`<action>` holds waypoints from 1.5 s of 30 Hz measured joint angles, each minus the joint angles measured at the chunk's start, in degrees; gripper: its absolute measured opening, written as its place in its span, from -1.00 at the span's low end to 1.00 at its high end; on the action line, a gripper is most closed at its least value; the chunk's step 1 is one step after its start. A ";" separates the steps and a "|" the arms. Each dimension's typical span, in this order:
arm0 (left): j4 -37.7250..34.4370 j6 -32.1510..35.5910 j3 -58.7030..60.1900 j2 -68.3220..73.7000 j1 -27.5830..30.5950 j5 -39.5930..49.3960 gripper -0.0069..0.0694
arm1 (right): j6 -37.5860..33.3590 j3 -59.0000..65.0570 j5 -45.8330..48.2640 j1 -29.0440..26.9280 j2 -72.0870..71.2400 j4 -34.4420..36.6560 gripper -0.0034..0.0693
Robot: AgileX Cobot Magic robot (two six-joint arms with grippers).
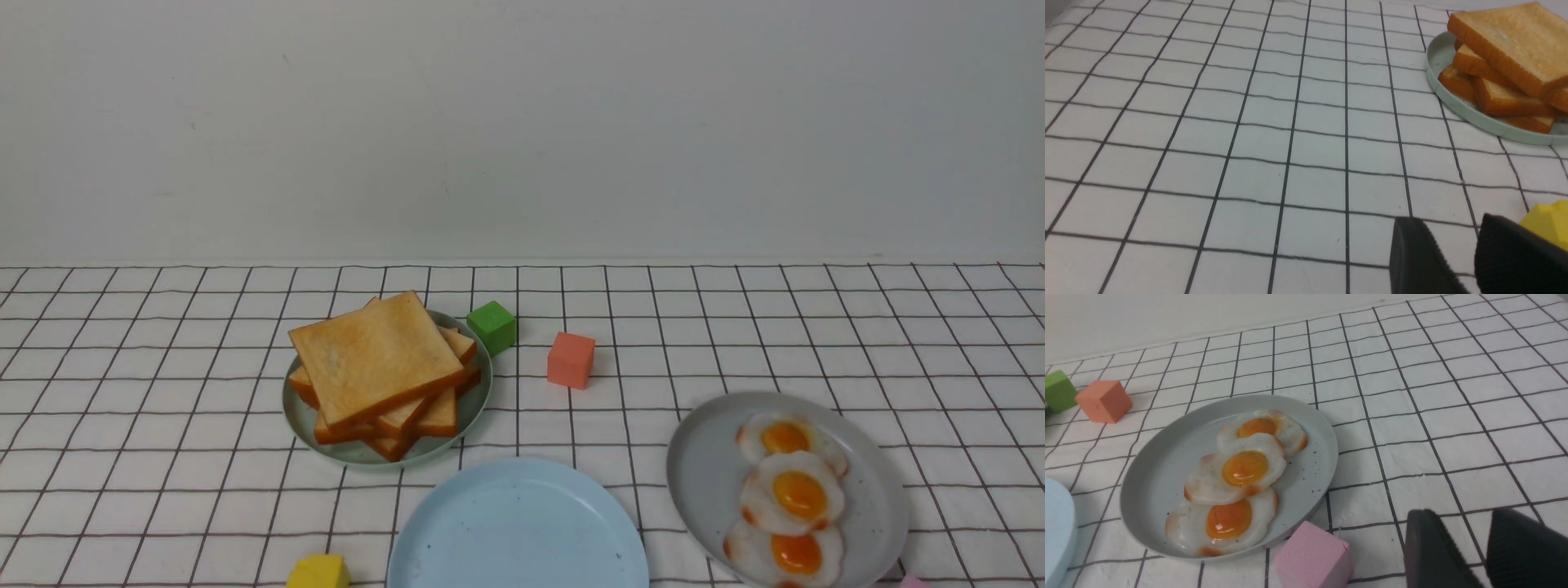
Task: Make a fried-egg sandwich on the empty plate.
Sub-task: Use the left arm to grab a slice of bread
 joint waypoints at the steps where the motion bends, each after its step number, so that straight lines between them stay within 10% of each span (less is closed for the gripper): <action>1: 0.00 0.00 0.00 0.00 0.00 -0.30 -0.19 | 0.00 0.00 -0.01 0.00 0.00 0.00 -0.24; 20: 0.11 0.23 0.00 0.00 0.00 -12.79 -0.19 | 0.29 0.54 -17.95 0.00 0.00 -3.74 -0.24; 32: -4.56 -12.98 -0.75 0.00 0.00 -35.06 -0.19 | 18.37 -0.18 -31.91 0.00 0.00 -3.51 -0.24; 40: -4.68 -19.58 -21.92 7.46 0.00 -24.20 -0.19 | 25.16 -17.71 -26.53 0.00 7.00 -3.46 -0.24; 45: -6.97 -26.97 -40.42 23.63 0.00 -2.03 -0.19 | 25.22 -37.59 -11.15 0.00 19.64 -4.63 -0.24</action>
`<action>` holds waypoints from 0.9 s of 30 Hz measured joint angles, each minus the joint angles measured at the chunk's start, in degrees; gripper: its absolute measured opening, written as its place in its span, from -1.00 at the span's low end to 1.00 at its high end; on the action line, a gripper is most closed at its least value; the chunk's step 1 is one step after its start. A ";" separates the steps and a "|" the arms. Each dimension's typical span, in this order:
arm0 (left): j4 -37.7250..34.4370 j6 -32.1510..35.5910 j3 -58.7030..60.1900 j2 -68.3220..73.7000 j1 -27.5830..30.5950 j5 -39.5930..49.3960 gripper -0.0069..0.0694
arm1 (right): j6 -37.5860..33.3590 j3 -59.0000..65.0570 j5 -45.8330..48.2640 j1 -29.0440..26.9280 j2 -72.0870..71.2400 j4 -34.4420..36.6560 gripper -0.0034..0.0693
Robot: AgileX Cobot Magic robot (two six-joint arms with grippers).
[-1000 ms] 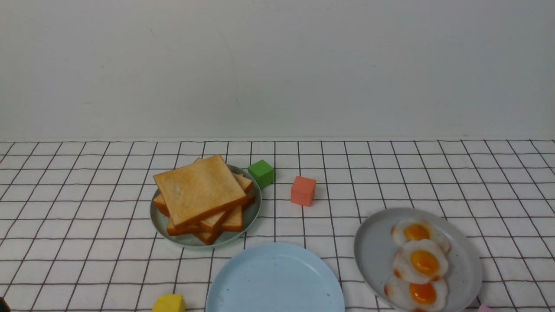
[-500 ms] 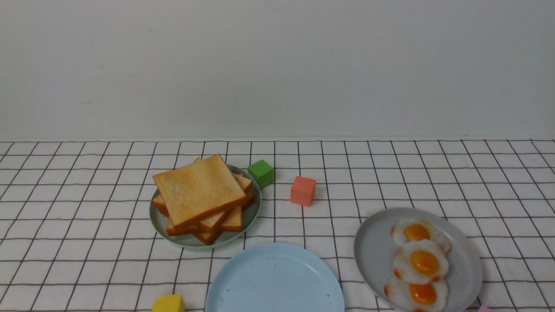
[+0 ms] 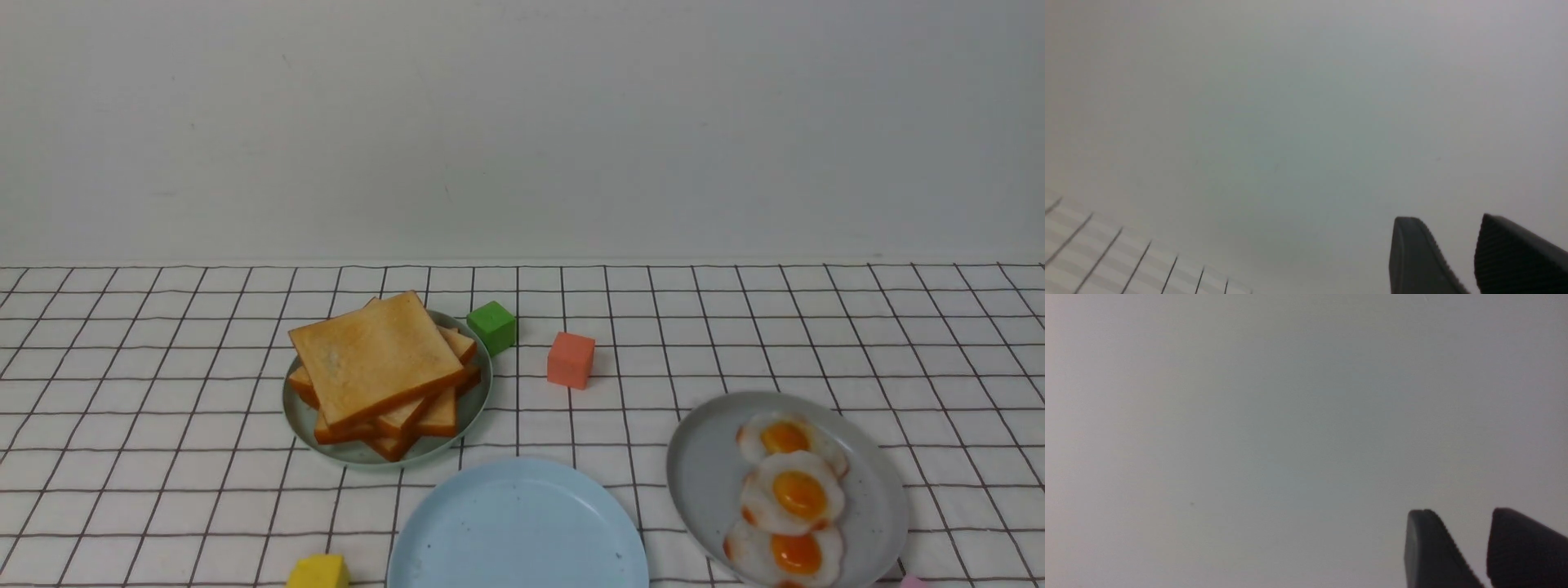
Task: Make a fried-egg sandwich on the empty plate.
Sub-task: Use the left arm to grab a slice of bread
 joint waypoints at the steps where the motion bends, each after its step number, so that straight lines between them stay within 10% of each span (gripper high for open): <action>1: -0.32 -0.85 -1.23 1.65 0.00 3.57 -0.19 | 0.00 -2.22 2.98 0.00 2.33 -0.33 -0.24; 10: 5.00 -2.49 -3.36 13.55 0.00 12.45 -0.19 | -2.54 -7.99 23.57 0.00 21.13 -0.47 -0.24; 17: -1.72 -0.77 -1.40 21.03 0.00 13.19 -0.19 | -19.57 -7.93 30.47 0.00 29.99 14.20 -0.24; 27: -30.83 34.68 -12.92 45.79 1.88 17.16 -0.19 | -57.35 -7.93 37.46 3.63 32.94 44.66 -0.24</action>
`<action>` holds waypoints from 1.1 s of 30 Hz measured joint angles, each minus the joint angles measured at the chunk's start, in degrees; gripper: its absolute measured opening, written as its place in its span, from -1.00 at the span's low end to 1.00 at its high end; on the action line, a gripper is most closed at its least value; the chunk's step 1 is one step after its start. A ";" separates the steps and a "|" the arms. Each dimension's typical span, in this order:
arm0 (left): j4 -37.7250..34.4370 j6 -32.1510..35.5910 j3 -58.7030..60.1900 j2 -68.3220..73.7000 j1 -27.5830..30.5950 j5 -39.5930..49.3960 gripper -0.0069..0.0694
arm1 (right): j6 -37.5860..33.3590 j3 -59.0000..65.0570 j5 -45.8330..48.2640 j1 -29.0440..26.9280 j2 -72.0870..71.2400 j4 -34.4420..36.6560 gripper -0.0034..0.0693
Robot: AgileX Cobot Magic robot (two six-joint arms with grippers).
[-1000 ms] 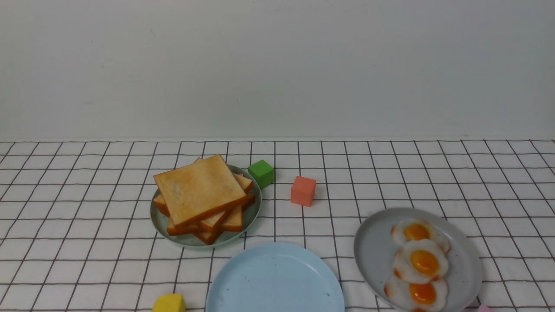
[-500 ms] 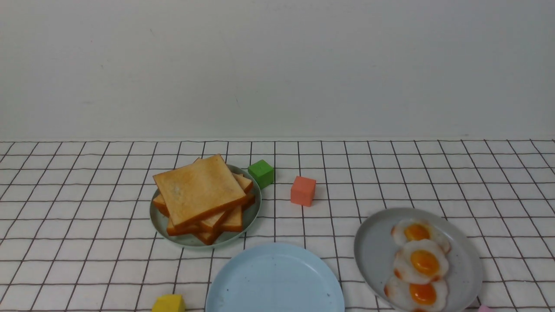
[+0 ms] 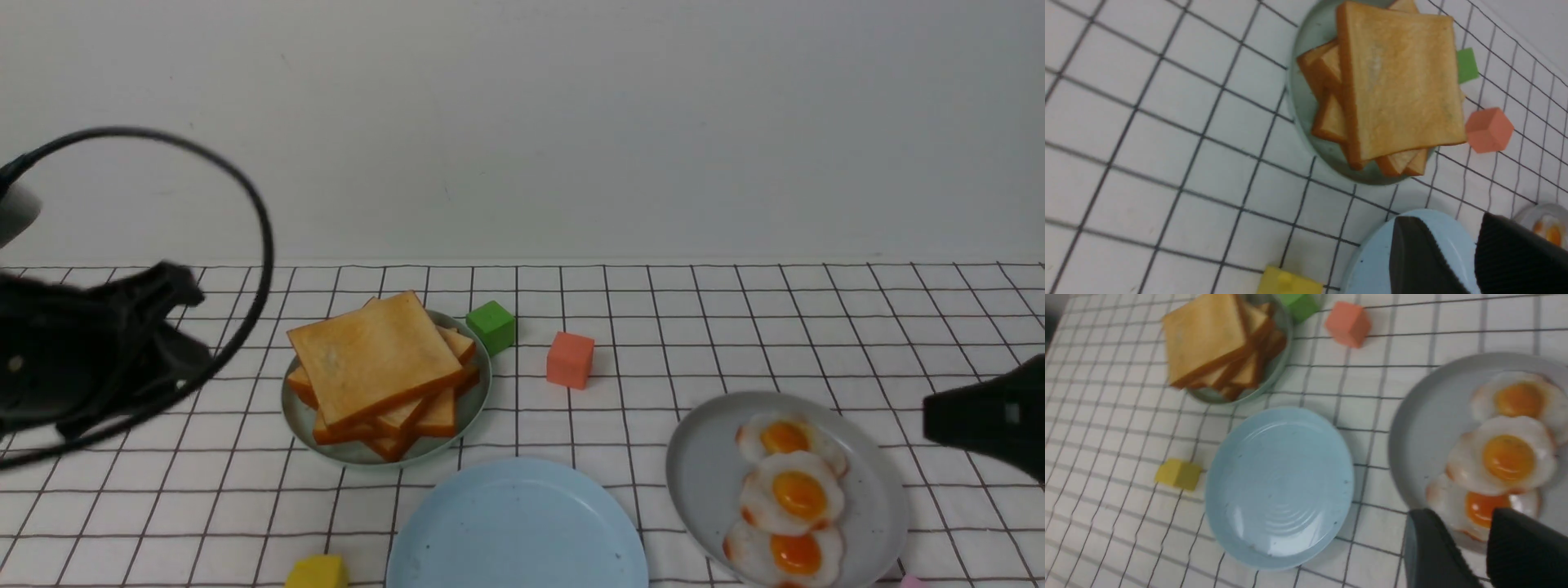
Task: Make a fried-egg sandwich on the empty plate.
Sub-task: Use the left arm to grab a slice of bread
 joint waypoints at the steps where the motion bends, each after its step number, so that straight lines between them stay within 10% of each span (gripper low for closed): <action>1: -3.93 4.03 -2.62 3.52 1.53 1.64 -0.19 | -3.12 0.00 1.27 0.87 0.00 1.41 -0.24; 11: -27.43 31.51 -17.54 29.91 15.24 17.46 -0.12 | -10.02 0.00 7.44 1.95 0.00 2.38 -0.24; 21: -30.94 40.08 -25.92 43.89 15.36 16.03 0.51 | -9.78 0.00 6.97 1.95 0.00 5.70 -0.24; 33: -36.77 45.45 -29.37 52.80 15.36 18.64 0.42 | -9.78 0.00 6.91 1.95 0.00 9.17 -0.24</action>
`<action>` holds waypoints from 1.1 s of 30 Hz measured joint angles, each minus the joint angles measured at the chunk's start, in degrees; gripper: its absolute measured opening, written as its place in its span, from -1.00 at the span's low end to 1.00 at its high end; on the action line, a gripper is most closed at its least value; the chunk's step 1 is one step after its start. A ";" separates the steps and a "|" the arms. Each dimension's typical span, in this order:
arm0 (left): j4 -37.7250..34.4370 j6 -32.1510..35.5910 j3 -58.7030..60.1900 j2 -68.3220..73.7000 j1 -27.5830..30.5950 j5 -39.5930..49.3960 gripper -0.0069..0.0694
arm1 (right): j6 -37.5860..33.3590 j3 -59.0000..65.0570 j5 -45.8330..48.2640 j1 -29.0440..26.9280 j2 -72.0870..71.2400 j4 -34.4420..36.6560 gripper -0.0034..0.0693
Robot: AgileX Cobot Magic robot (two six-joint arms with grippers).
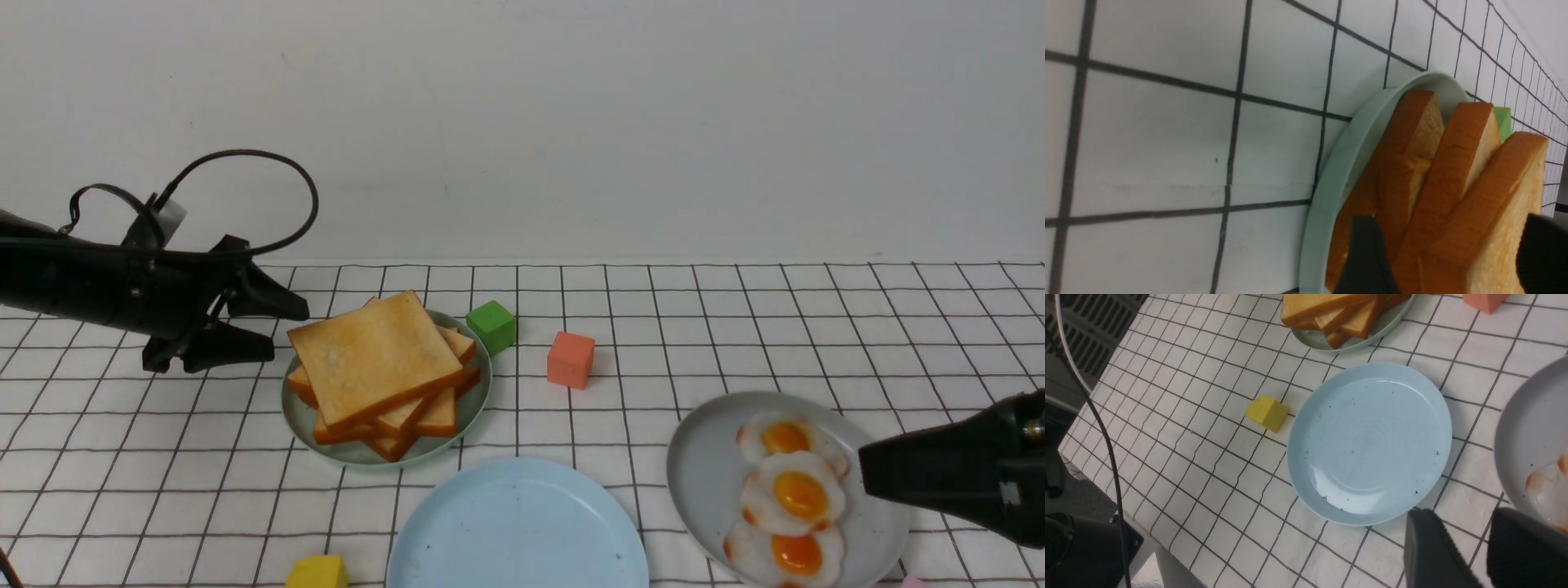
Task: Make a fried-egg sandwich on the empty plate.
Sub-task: Use the left arm to grab a slice of bread, then use the left arm to put a slice of bread into the empty plate in the middle
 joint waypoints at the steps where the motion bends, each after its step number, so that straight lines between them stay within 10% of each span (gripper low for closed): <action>1: -0.42 0.43 0.00 0.37 0.00 0.49 0.41 | 0.00 0.00 0.00 0.00 0.00 0.05 -0.24; 11: -3.61 6.24 -0.02 0.99 -1.61 2.43 0.19 | 0.00 0.00 -0.10 0.00 0.00 1.13 -0.24; 21: -4.05 10.64 -0.02 0.80 -0.99 2.43 -0.74 | 0.00 0.00 0.08 0.00 0.00 1.36 -0.24; 33: -5.44 16.86 0.88 -12.86 -3.20 12.15 -0.74 | 0.00 0.00 0.15 0.00 0.00 1.87 -0.24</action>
